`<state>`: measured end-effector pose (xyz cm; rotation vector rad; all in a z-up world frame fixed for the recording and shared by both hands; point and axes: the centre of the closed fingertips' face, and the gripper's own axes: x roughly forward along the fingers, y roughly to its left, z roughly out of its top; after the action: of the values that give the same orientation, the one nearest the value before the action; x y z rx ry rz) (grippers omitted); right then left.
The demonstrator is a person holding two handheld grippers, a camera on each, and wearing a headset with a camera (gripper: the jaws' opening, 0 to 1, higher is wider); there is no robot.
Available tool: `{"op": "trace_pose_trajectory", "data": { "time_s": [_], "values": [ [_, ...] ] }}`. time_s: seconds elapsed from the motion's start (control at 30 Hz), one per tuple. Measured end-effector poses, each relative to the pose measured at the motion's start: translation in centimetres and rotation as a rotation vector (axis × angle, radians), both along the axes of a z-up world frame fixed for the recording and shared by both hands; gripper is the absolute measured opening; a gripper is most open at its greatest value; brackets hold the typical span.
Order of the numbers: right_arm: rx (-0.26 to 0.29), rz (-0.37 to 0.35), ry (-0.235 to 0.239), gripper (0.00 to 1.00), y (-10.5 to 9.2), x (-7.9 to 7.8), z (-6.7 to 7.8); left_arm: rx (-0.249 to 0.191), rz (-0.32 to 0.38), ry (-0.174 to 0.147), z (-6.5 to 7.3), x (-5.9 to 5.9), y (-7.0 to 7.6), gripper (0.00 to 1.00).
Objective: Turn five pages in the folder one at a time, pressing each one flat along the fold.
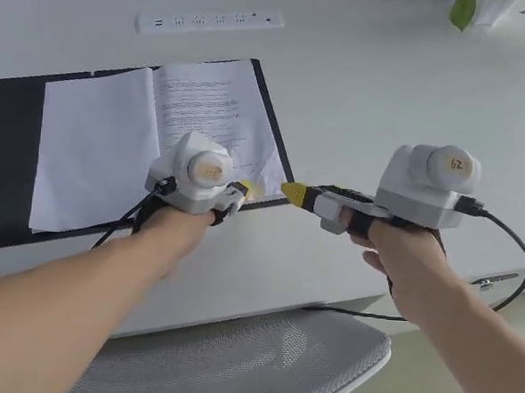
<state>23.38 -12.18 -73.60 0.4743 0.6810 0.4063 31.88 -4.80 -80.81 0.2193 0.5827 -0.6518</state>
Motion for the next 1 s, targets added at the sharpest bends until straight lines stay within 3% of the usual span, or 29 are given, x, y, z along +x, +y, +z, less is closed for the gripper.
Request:
{"op": "trace_pose_trajectory", "data": {
  "time_s": [0.4, 0.6, 0.73, 1.0],
  "values": [
    [0.014, 0.006, 0.004, 0.39, 0.7, 0.2, -0.2, -0.024, 0.015, -0.006, 0.0, 0.1, 0.3, 0.33],
    [0.012, 0.007, 0.001, 0.38, 0.8, 0.5, -0.2, -0.02, 0.018, -0.009, 0.2, 0.3, 0.7, 0.26],
    [0.007, 0.013, -0.001, 0.38, 1.2, 0.8, -0.4, -0.002, 0.044, -0.013, 0.1, 0.9, 1.5, 0.12],
    [-0.002, 0.039, 0.006, 0.37, 2.2, 2.4, -1.5, -0.007, 0.051, 0.002, 0.5, 0.4, 1.5, 0.1]
  ]
}}
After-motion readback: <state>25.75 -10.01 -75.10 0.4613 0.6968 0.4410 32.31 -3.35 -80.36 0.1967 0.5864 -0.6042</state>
